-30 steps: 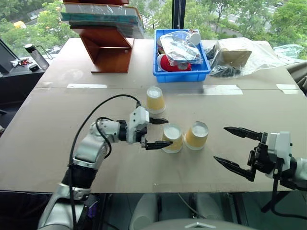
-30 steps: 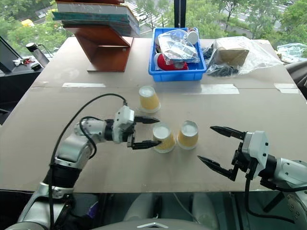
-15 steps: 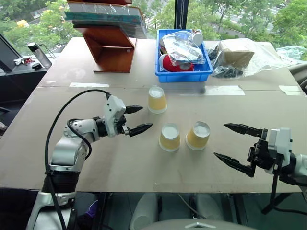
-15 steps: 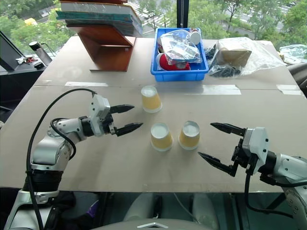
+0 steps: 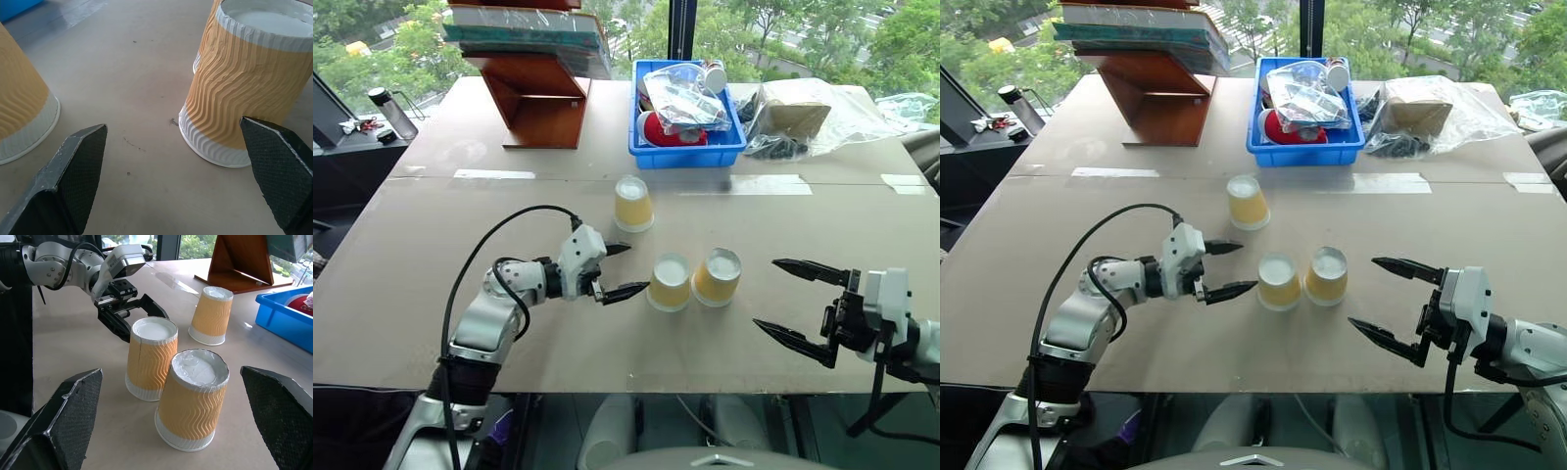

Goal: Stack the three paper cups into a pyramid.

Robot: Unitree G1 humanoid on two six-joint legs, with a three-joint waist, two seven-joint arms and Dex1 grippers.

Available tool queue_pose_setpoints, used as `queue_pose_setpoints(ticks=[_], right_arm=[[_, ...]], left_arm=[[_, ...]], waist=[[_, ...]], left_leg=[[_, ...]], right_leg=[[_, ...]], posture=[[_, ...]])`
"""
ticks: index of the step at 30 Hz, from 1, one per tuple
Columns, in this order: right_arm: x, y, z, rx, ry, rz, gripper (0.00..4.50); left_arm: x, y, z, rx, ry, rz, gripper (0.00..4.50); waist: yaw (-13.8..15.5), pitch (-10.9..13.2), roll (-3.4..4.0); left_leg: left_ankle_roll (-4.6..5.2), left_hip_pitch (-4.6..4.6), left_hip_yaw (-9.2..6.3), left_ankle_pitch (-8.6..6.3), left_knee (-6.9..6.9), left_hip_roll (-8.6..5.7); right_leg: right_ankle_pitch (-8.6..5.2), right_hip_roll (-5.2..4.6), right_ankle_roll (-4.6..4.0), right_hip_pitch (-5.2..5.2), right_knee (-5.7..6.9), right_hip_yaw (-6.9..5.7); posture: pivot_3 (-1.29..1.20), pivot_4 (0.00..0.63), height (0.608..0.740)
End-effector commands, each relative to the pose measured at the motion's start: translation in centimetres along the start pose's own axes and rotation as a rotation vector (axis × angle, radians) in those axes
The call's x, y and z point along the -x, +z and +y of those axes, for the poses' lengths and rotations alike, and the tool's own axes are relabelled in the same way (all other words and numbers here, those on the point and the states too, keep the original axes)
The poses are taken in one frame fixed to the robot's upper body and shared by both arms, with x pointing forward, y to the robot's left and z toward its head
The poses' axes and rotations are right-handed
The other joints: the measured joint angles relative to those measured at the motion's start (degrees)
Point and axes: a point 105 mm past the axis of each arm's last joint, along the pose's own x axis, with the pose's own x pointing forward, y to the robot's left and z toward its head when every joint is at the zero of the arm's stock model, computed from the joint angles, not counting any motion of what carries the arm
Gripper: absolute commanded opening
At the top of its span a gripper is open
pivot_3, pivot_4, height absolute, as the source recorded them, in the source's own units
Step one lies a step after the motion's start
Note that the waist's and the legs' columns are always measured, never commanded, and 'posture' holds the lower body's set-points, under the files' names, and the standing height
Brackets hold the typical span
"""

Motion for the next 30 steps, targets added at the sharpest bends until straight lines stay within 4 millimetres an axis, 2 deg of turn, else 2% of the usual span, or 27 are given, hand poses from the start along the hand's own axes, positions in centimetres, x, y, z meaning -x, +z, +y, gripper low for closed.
queue_pose_setpoints(ticks=[1,10,14,17,20,30], right_arm=[[0.0,1.1,0.1,0.049,-0.002,-0.021,4.50],[-0.2,1.4,0.0,0.049,-0.007,-0.021,4.50],[-0.4,1.6,-0.1,0.050,-0.006,-0.021,4.50],[-0.4,1.7,-0.1,0.048,-0.007,-0.019,4.50],[-0.5,1.7,-0.1,0.044,-0.004,-0.021,4.50],[-0.5,1.7,-0.3,0.041,-0.002,-0.019,4.50]], left_arm=[[-0.4,0.6,0.0,-0.033,-0.002,-0.021,4.45],[-1.1,0.7,-0.4,-0.025,-0.020,-0.040,4.45],[-0.4,0.3,0.2,-0.015,0.023,-0.027,4.45],[0.8,0.1,2.0,0.019,0.119,-0.026,4.45],[1.5,0.6,4.9,0.023,0.264,-0.041,4.45],[1.0,3.4,8.8,-0.012,0.448,-0.097,4.45]], waist=[[-0.01,0.00,0.00],[0.01,0.00,0.00],[-0.01,0.00,0.00],[-0.02,0.00,0.00],[0.00,0.00,0.00],[0.13,0.00,-0.01]], left_leg=[[0.00,0.00,0.00,0.00,0.00,0.00],[0.00,0.00,0.00,0.00,0.00,0.00],[0.00,0.00,0.00,0.00,0.01,0.00],[0.00,0.01,0.00,0.00,0.00,0.00],[0.07,0.01,0.00,-0.04,0.01,0.00],[-0.05,-0.03,-0.02,0.03,0.05,-0.08]], right_leg=[[0.00,0.00,0.00,0.00,0.00,0.00],[0.00,0.00,0.00,0.00,0.00,0.00],[0.00,0.00,0.00,0.00,0.00,0.00],[0.00,0.00,0.00,0.00,0.01,0.00],[0.00,0.00,0.00,0.00,0.02,-0.01],[0.00,0.00,0.00,-0.01,0.03,-0.03]], posture=[[0.00,0.150,0.740],[0.00,0.150,0.740],[0.00,0.150,0.740],[0.00,0.150,0.740],[0.00,0.150,0.740],[0.00,0.150,0.740]])
